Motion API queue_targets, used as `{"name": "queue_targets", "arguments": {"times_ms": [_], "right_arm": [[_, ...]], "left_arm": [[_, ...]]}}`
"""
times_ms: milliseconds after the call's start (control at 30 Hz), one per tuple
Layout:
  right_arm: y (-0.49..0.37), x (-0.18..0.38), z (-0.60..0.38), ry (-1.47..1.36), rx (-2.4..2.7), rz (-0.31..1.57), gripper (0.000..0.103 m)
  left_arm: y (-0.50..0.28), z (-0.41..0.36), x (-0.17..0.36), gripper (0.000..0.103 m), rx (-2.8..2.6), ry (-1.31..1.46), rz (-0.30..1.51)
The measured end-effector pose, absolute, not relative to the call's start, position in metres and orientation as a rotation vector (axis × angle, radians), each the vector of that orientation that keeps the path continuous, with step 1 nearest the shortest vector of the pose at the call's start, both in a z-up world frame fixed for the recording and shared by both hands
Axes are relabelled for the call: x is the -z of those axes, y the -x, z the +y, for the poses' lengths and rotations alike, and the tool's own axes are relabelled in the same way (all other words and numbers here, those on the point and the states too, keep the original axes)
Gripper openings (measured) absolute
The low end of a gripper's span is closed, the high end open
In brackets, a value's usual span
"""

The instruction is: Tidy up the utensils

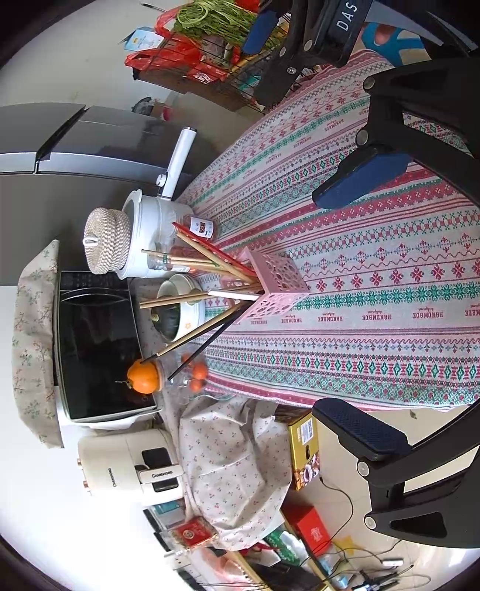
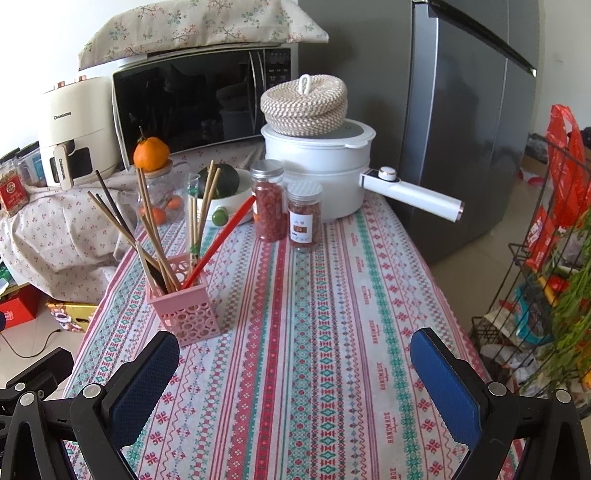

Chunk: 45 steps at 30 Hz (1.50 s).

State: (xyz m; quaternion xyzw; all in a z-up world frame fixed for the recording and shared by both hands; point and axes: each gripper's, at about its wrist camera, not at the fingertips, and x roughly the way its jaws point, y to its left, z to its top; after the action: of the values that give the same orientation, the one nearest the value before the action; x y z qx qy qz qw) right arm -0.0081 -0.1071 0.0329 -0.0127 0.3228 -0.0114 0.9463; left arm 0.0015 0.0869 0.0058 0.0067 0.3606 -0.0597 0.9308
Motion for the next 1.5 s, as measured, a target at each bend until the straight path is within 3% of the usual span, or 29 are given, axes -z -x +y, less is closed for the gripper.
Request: {"name": "queue_targets", "arguments": {"times_ms": [1500], "right_arm": [[0.0086,-0.0301,-0.1045,0.014,0.021,0.67,0.103]], "left_arm": [[-0.0006,0.0823,-0.0044,0.103,0.143,-0.018,0.749]]}}
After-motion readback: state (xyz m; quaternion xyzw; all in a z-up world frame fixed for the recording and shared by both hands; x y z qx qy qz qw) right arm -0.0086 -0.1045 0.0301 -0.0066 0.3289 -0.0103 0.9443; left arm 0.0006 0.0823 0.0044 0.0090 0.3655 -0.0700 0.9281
